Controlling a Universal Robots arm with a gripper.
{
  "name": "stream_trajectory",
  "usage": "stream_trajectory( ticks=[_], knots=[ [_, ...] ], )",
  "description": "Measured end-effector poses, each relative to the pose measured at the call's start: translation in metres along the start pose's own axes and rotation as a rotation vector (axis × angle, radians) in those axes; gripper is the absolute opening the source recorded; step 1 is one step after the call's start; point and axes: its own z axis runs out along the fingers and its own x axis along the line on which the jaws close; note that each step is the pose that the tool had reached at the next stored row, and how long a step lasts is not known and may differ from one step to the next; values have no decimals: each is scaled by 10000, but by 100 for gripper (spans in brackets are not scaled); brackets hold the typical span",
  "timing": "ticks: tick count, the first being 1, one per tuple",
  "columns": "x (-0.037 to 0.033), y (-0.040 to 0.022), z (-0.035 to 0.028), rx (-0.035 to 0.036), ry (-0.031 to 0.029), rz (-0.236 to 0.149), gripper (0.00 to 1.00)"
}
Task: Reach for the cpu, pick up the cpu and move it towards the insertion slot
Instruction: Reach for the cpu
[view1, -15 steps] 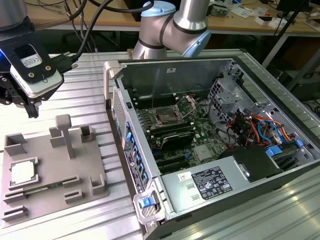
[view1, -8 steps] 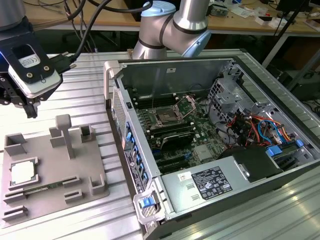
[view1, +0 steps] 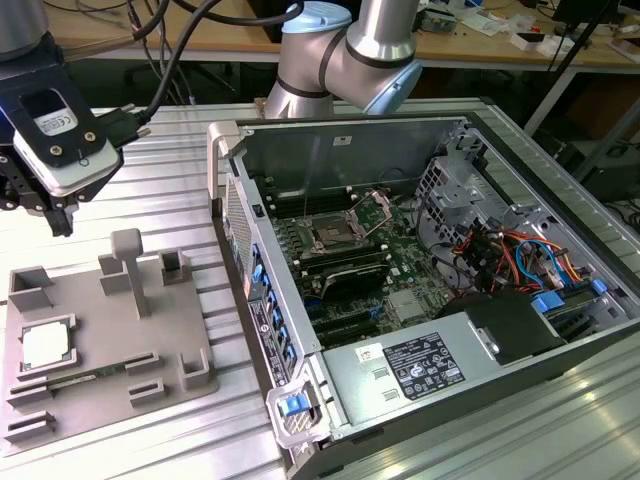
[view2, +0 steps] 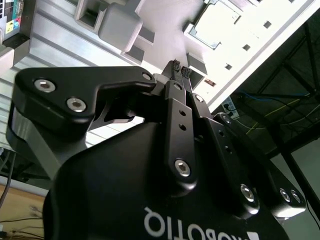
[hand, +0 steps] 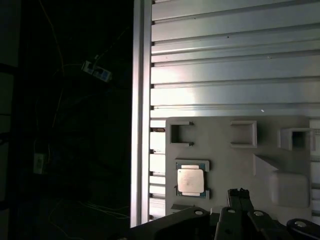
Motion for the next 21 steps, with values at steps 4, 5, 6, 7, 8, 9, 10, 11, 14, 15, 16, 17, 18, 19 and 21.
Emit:
stream_trajectory(
  ticks=[4, 5, 6, 7, 8, 9, 10, 11, 14, 15, 16, 17, 18, 19, 21],
  knots=[
    [8, 0, 0, 0, 0, 0, 11],
    [9, 0, 0, 0, 1, 0, 11],
    [12, 0, 0, 0, 0, 0, 11],
    [12, 0, 0, 0, 0, 0, 11],
    [13, 0, 0, 0, 0, 0, 11],
    [15, 0, 0, 0, 0, -1, 11],
    [16, 0, 0, 0, 0, 0, 11],
    [18, 0, 0, 0, 1, -1, 11],
    [21, 0, 0, 0, 0, 0, 11],
    [24, 0, 0, 0, 1, 0, 11],
    [28, 0, 0, 1, 1, 0, 11],
    [31, 0, 0, 0, 1, -1, 11],
    [33, 1, 0, 0, 2, 0, 11],
    [35, 1, 0, 0, 1, 0, 11],
    [38, 1, 0, 0, 1, 0, 11]
  ],
)
